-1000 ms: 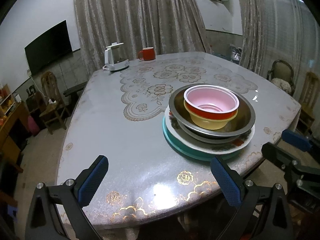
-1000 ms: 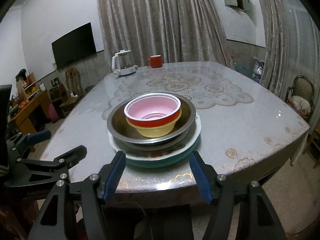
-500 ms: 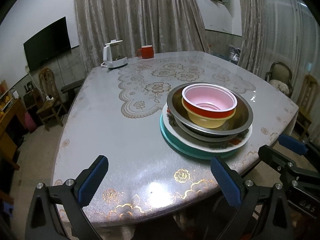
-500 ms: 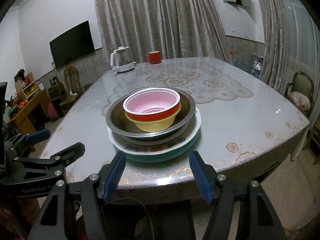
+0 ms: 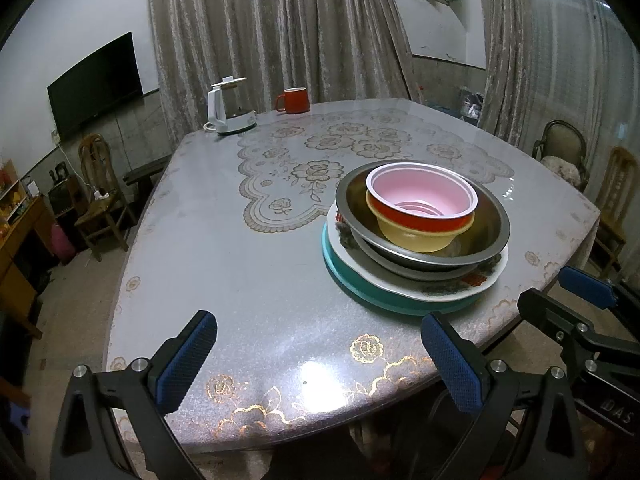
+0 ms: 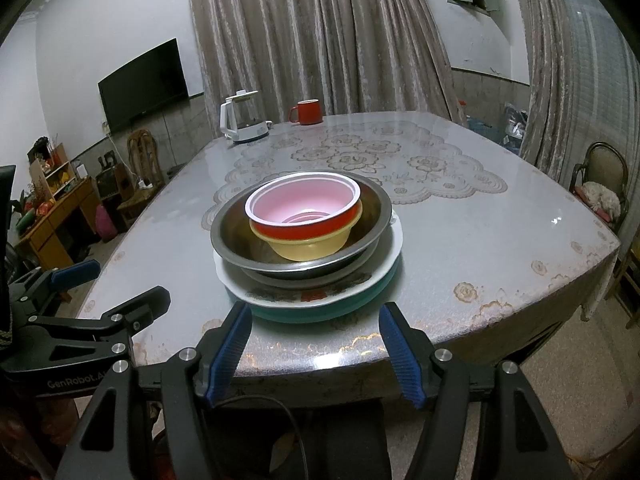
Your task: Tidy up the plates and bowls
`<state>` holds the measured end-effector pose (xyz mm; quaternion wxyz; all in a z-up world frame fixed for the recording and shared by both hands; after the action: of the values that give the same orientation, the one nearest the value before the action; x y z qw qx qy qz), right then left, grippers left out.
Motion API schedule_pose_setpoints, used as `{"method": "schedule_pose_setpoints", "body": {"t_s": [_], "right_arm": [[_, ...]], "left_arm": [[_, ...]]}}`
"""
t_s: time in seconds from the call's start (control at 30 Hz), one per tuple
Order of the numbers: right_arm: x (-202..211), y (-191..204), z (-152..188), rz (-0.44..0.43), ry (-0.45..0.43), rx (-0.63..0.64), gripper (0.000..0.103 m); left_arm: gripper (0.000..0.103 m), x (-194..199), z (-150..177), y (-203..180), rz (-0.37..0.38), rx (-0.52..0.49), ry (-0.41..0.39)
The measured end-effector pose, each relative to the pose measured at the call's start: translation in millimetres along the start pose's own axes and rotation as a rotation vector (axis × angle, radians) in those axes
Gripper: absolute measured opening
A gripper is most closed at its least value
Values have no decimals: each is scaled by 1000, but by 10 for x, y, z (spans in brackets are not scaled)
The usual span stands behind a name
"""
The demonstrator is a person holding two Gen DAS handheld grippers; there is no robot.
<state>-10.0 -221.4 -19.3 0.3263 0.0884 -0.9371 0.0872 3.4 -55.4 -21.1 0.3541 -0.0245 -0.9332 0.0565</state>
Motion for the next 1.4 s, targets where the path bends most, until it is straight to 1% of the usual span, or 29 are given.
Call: {"method": "schedule_pose_setpoints", "body": {"t_s": [0.77, 1.4], "right_arm": [[-35, 4, 1, 0, 0, 1, 67], [-47, -7, 4, -1, 2, -1, 67]], "left_arm": [[103, -7, 3, -21, 3, -8, -2], [103, 3, -3, -83, 28, -16, -4]]}}
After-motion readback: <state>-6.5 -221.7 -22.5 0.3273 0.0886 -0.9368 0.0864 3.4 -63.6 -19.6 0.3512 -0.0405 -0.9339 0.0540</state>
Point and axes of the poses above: each gripper's, at about its wrist camera, not at the fingertips, and x roughly against the way its jaws point, y to its left, z to its underside, the point moved 3 cm from there along -x, roughly the way its jaws point, and after that the axes turned 13 degrees about x, right-handed, at the moved point
